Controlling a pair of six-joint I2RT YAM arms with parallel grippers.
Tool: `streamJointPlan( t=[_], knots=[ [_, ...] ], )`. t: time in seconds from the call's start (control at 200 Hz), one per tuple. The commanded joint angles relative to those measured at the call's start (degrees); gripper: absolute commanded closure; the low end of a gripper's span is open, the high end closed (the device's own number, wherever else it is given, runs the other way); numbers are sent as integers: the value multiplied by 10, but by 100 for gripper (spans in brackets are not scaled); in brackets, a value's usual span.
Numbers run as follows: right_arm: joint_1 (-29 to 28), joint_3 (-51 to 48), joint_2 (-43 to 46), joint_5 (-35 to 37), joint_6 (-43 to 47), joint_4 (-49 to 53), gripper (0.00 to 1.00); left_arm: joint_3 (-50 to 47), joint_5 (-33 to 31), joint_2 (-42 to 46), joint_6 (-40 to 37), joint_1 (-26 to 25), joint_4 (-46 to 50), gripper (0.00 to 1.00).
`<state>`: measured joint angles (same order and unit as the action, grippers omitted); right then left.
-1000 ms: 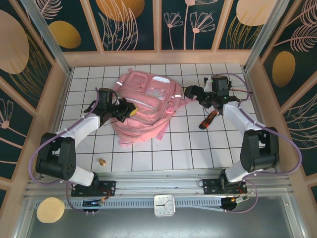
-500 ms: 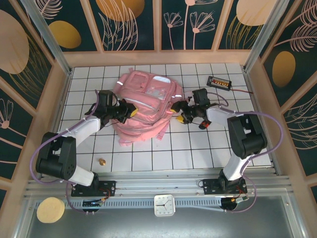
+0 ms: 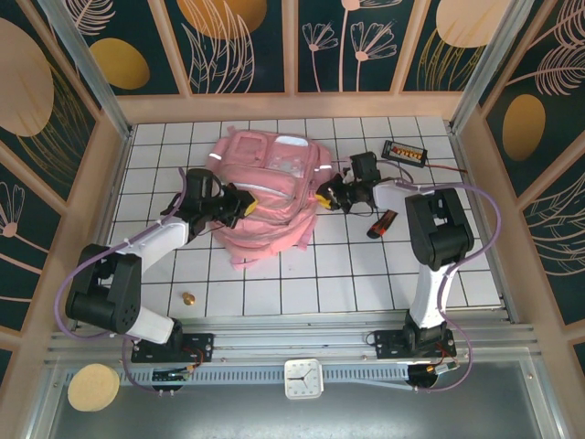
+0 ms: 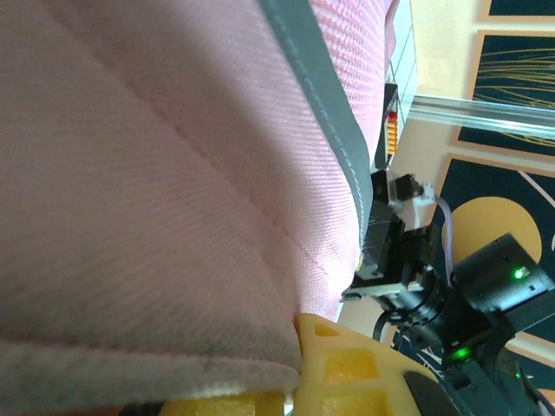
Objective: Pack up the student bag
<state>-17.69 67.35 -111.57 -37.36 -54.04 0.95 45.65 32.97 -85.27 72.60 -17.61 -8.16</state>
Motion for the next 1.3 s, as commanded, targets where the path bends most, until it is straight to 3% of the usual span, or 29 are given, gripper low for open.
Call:
streamJointPlan(
  t=[0.0, 0.26, 0.365, 0.49, 0.585, 0.625, 0.64, 0.941, 1.166, 1.296],
  knots=[
    [31, 54, -15, 30, 37, 0, 79, 24, 34, -20, 10, -20, -48, 100],
    [69, 81, -25, 13, 87, 40, 72, 52, 24, -52, -13, -24, -28, 94],
    [75, 80, -16, 17, 108, 56, 63, 57, 26, -58, -16, -23, -26, 87],
    [77, 78, -1, 20, 125, 75, 50, 75, 26, -58, -41, -23, 13, 52],
    [77, 78, 22, 31, 141, 96, 46, 91, 21, -41, -74, -24, 68, 25],
    [77, 78, 35, 36, 148, 106, 45, 95, 19, -30, -89, -23, 90, 5],
    [77, 78, 40, 39, 151, 110, 45, 97, 18, -24, -94, -23, 98, 2],
    [80, 84, 122, 74, 183, 181, 43, 81, 14, 81, -144, -24, 209, 1],
    [78, 107, 171, 89, 196, 201, 41, 89, 31, 120, -144, -23, 228, 1],
    [75, 111, 217, 111, 238, 199, 32, 130, 2, 124, -173, -23, 245, 1]
  ],
)
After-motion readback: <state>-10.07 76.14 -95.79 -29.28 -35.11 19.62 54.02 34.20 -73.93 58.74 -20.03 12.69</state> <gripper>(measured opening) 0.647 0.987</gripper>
